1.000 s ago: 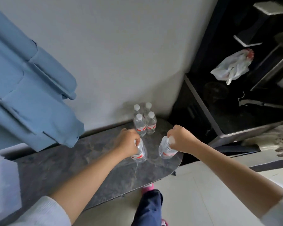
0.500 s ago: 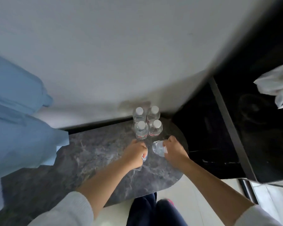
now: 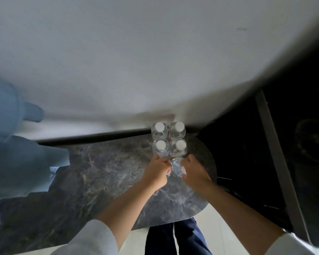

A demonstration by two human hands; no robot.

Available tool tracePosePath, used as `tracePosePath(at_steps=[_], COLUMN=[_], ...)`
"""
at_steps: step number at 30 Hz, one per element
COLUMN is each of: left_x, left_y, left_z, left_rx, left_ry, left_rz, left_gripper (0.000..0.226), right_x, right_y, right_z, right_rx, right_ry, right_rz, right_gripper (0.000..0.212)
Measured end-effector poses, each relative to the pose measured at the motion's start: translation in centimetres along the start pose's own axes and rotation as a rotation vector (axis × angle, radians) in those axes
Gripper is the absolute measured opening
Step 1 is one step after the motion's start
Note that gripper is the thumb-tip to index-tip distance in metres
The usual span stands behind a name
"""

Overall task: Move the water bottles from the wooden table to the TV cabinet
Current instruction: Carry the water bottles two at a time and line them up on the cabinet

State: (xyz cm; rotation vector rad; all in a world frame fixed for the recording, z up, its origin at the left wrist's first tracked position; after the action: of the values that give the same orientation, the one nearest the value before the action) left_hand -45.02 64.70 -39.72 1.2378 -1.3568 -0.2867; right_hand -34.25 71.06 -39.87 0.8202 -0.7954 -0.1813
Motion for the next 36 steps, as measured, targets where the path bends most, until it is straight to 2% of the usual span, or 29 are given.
tracePosePath(at_steps=[8,17,24,31,36], left_x=[-1.8,-1.5,-1.7,0.5,4.7], left_y=[-0.9,-1.5,-1.4,-0.9,1.1], left_z=[-0.5,-0.5,0.0,0.7,2.1], left_rx=[0.054,0.179,0.129,0.189,0.145], left_ry=[0.104,0.097,0.071,0.213,0.399], left_rz=[-0.019,-0.07,-0.044,-0.078,-0.179], left_gripper=[0.027,0.029,0.041,0.049,0.042], right_x=[-2.2,-2.3,-1.7,-0.3,0.7], right_y=[-0.2,0.4,0.5,1.0,2.4], right_z=[-1.0,-0.8,-0.6,-0.5,1.0], right_rx=[-0.007,0.049,0.074,0.058,0.381], right_ry=[0.024,0.046,0.066,0.146,0.26], right_rz=[0.016,-0.017,-0.03,0.022,0.031], right_gripper=[0.031,0.035,0.038,0.053,0.046])
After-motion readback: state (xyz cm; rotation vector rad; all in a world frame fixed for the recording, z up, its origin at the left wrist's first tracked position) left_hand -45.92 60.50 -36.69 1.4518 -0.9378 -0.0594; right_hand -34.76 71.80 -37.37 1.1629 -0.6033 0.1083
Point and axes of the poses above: each hand's wrist, its own x-axis away from the middle knuckle, its own y-axis out of the back of the hand, z = x × y, the point moved 3 cm from there along -x, towards the middle knuckle, and after that the axes turned 13 degrees about y, right-handed, at the moved point
